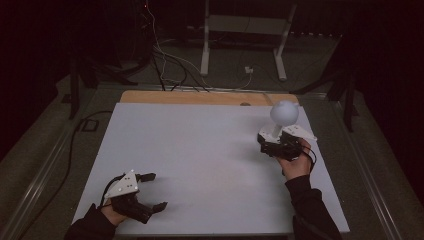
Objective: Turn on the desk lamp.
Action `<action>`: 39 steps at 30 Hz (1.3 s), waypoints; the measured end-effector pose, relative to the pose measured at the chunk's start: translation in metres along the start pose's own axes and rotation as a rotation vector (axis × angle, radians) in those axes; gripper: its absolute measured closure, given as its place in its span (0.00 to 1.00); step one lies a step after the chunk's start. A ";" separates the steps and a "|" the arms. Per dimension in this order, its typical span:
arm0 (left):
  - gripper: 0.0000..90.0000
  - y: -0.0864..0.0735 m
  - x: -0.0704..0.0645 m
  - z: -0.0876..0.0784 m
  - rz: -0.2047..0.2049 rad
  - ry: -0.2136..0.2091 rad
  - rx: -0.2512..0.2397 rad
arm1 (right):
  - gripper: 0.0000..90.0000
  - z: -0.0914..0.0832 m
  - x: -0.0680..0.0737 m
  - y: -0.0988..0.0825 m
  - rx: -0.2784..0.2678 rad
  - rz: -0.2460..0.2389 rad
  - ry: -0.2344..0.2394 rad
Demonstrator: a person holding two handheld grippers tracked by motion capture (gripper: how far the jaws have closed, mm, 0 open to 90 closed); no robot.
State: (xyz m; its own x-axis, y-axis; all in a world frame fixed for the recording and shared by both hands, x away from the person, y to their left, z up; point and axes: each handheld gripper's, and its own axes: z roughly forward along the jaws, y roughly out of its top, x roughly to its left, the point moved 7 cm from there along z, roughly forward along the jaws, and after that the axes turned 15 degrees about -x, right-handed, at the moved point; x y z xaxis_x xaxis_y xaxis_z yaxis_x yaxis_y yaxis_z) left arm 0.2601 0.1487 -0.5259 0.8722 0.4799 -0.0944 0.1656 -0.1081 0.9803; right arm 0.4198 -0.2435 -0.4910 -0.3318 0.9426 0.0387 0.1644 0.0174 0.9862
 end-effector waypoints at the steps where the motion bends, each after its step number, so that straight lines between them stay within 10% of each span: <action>1: 0.00 0.000 0.000 0.000 -0.001 0.000 -0.001 | 0.03 0.000 -0.001 -0.001 0.002 0.000 -0.010; 14: 0.00 -0.001 0.000 0.000 0.000 0.000 0.004 | 0.57 -0.003 -0.015 -0.010 0.063 0.002 -0.130; 27: 0.00 -0.001 0.000 0.000 0.001 0.002 0.004 | 0.96 -0.002 -0.021 -0.018 0.116 0.001 -0.142; 39: 0.00 -0.001 0.000 0.001 0.006 0.002 0.008 | 1.00 0.002 -0.024 -0.033 0.193 -0.009 -0.149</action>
State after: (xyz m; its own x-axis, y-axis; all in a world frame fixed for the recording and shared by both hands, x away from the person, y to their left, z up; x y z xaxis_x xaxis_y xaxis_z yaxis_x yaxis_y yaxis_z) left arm 0.2602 0.1483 -0.5268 0.8723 0.4809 -0.0883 0.1642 -0.1180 0.9793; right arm 0.4242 -0.2657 -0.5247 -0.1958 0.9806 -0.0080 0.3417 0.0758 0.9367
